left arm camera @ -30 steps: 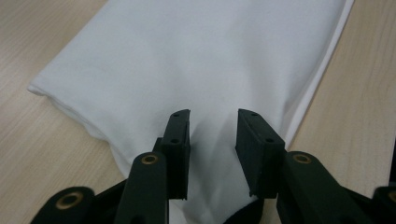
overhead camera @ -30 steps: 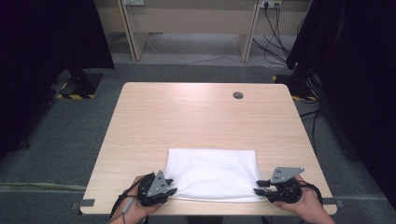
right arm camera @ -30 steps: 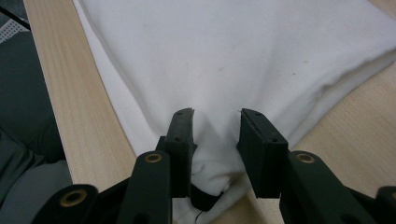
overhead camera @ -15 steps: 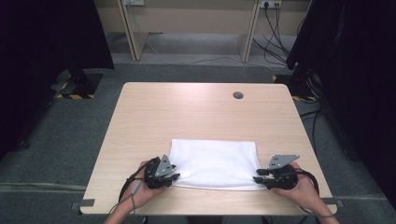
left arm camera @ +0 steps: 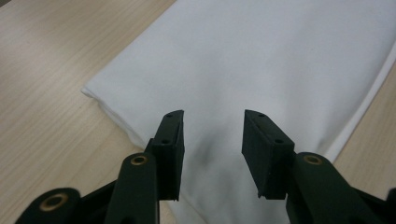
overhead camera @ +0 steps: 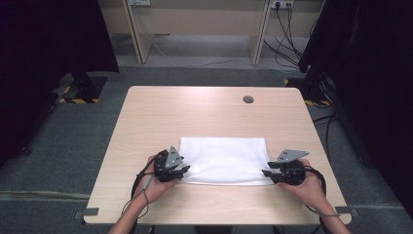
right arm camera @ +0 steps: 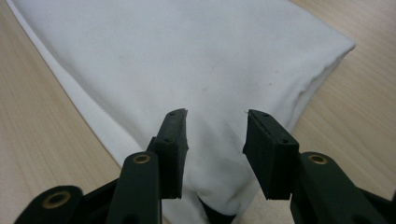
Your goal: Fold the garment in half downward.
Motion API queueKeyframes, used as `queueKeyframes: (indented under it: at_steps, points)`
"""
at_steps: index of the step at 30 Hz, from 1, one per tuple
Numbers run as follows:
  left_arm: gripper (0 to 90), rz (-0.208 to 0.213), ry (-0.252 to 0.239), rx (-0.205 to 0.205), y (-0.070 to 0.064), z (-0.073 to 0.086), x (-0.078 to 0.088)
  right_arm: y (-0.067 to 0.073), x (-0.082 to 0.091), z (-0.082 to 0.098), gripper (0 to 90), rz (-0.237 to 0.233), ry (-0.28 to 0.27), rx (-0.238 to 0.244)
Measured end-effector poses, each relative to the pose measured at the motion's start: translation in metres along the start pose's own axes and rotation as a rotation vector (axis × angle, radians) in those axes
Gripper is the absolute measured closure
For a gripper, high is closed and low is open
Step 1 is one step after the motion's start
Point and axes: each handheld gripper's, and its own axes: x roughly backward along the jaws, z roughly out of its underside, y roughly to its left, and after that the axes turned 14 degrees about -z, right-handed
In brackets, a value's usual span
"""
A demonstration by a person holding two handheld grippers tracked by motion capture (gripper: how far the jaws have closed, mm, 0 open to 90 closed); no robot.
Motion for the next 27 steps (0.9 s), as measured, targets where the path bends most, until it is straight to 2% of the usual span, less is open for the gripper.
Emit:
queueKeyframes:
  at_steps: [4, 6, 8, 10, 17, 19, 23, 27]
  points:
    - [58.5, 0.009, 0.019, -0.009, -0.006, 0.005, -0.001, 0.001, -0.004, 0.007, 58.9, -0.003, 0.025, -0.015]
    - [58.7, 0.012, 0.034, -0.011, -0.007, 0.009, -0.003, -0.001, -0.004, 0.011, 59.1, -0.015, -0.004, -0.033]
    - [59.0, 0.017, 0.033, -0.001, -0.006, 0.01, -0.004, -0.001, -0.003, 0.012, 59.4, -0.009, -0.006, -0.03]
    - [58.7, -0.002, 0.036, -0.019, -0.005, 0.009, -0.005, -0.001, -0.004, 0.012, 59.5, 0.001, -0.005, -0.024]
    - [57.8, -0.025, 0.022, -0.007, -0.005, 0.007, -0.009, -0.008, -0.006, 0.009, 58.4, 0.016, -0.011, -0.045]
    - [55.0, -0.033, 0.007, 0.005, -0.005, 0.008, -0.008, -0.007, -0.006, 0.009, 54.5, 0.019, -0.017, -0.043]
    - [52.9, -0.027, -0.016, 0.056, -0.001, 0.008, -0.005, -0.006, -0.004, 0.01, 42.5, 0.014, -0.063, -0.085]
    - [49.7, -0.027, -0.046, 0.076, -0.001, 0.007, 0.001, -0.004, -0.001, 0.011, 35.6, 0.002, -0.109, -0.108]
